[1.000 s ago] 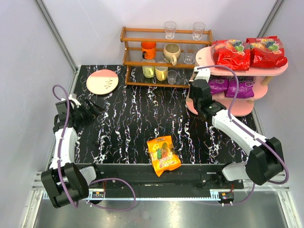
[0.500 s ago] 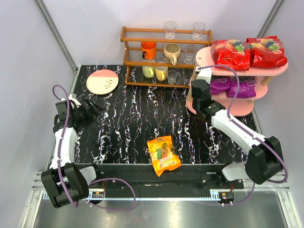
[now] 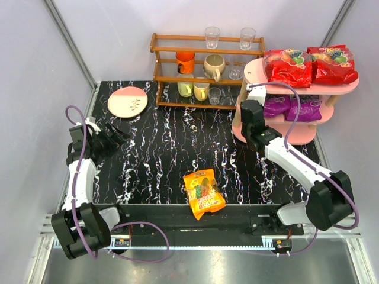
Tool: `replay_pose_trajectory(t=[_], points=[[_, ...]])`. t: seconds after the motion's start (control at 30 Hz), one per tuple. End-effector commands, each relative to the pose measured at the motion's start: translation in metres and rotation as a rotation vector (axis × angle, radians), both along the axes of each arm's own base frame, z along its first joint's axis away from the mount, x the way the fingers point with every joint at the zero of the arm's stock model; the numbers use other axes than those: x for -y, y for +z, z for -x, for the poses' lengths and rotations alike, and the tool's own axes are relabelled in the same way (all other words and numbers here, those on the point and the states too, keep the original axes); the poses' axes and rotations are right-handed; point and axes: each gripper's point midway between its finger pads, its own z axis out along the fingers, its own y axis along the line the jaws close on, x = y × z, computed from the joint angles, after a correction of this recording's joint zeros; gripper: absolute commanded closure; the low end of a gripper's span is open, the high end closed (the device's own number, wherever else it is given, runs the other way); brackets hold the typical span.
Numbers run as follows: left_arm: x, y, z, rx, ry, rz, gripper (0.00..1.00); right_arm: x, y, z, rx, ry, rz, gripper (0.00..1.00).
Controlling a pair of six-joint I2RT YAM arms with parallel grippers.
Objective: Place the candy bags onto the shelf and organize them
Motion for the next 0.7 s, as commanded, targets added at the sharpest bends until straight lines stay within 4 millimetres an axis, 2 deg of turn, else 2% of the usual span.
replay_pose_trajectory(t=[0.0, 0.07, 0.2, 0.23, 0.27, 0.3, 0.33, 0.4, 0.43, 0.5, 0.53, 0.57, 0.63, 0.67], points=[[-0.004, 0.007, -0.005, 0.039, -0.002, -0.026, 0.01, 0.004, 0.023, 0.001, 0.063, 0.016, -0.025, 1.00], [-0.005, 0.008, -0.005, 0.040, -0.001, -0.028, 0.01, -0.008, 0.025, 0.002, 0.057, 0.092, -0.047, 0.99], [-0.006, 0.007, -0.005, 0.039, 0.002, -0.033, 0.01, -0.035, 0.041, 0.019, 0.069, 0.244, -0.099, 1.00], [-0.006, 0.007, -0.005, 0.039, 0.002, -0.033, 0.01, -0.039, 0.034, 0.026, 0.030, 0.270, -0.083, 1.00], [-0.006, 0.007, -0.005, 0.037, 0.002, -0.032, 0.01, -0.045, 0.038, 0.033, 0.031, 0.297, -0.082, 1.00], [-0.006, 0.008, -0.005, 0.039, 0.005, -0.035, 0.01, -0.060, 0.037, 0.043, 0.023, 0.342, -0.087, 1.00], [-0.006, 0.007, -0.005, 0.038, 0.006, -0.035, 0.01, -0.067, 0.027, 0.052, -0.012, 0.368, -0.080, 1.00], [-0.007, 0.007, -0.005, 0.036, 0.008, -0.037, 0.01, -0.082, 0.022, 0.070, -0.035, 0.403, -0.101, 0.99], [-0.007, 0.007, -0.005, 0.038, 0.006, -0.038, 0.01, -0.101, 0.008, 0.089, -0.079, 0.458, -0.088, 0.96], [-0.008, 0.007, -0.005, 0.035, 0.011, -0.041, 0.01, -0.112, -0.008, 0.109, -0.121, 0.462, -0.094, 0.92], [-0.009, 0.008, -0.005, 0.037, 0.014, -0.045, 0.01, -0.130, -0.023, 0.129, -0.155, 0.515, -0.092, 0.89], [-0.009, 0.008, -0.005, 0.036, 0.014, -0.047, 0.01, -0.134, -0.029, 0.138, -0.167, 0.499, -0.146, 0.78], [-0.009, 0.007, -0.005, 0.034, 0.015, -0.048, 0.01, -0.143, -0.049, 0.161, -0.212, 0.532, -0.181, 0.68], [-0.009, 0.007, -0.005, 0.035, 0.015, -0.051, 0.01, -0.144, -0.050, 0.168, -0.214, 0.541, -0.220, 0.57]])
